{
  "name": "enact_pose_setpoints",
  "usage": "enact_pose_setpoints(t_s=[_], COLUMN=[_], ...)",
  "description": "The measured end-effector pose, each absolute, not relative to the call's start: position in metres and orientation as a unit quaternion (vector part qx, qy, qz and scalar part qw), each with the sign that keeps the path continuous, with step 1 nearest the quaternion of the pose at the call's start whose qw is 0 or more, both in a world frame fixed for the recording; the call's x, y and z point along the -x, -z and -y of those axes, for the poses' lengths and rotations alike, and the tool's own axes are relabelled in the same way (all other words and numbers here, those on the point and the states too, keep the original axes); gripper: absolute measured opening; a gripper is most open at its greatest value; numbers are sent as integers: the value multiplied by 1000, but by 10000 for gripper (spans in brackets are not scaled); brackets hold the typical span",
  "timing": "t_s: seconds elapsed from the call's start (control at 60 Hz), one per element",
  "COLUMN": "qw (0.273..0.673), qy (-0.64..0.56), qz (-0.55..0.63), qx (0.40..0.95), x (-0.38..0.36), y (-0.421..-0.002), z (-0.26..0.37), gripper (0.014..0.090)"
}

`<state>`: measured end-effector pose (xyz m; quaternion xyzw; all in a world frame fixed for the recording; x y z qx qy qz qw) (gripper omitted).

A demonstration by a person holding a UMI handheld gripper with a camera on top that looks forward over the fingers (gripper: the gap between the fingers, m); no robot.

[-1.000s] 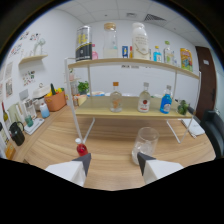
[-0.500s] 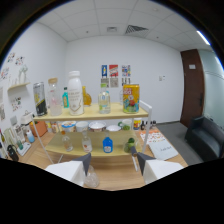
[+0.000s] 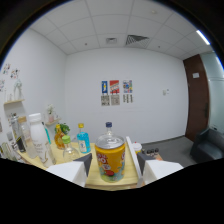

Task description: Make me a cup of Vodka Sunrise.

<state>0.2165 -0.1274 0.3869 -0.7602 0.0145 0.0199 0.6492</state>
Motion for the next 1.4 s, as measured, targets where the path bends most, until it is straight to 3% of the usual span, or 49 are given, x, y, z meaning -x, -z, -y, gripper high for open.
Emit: enact_pose_setpoints(t_s=[0.067,0.233,0.533,0.7,0.817,0.917,1.217,1.4], qw=[651,655,657,674,674,659,577,555], qy=[-24,-29,-9,-8,-17,-27,-44,54], qz=[-8,2,-3,-17,-29,-40,-49,49], qx=[758,755,754,738,738,750,814,829], x=[-214,-209,-213,-213,-204,-189,-128,-115], y=[-387,-387,-393,-416,-408,-375,-219,-181], z=[114,98,107,143,178,206,239,228], gripper=[794,540,513,514,514,512,513,512])
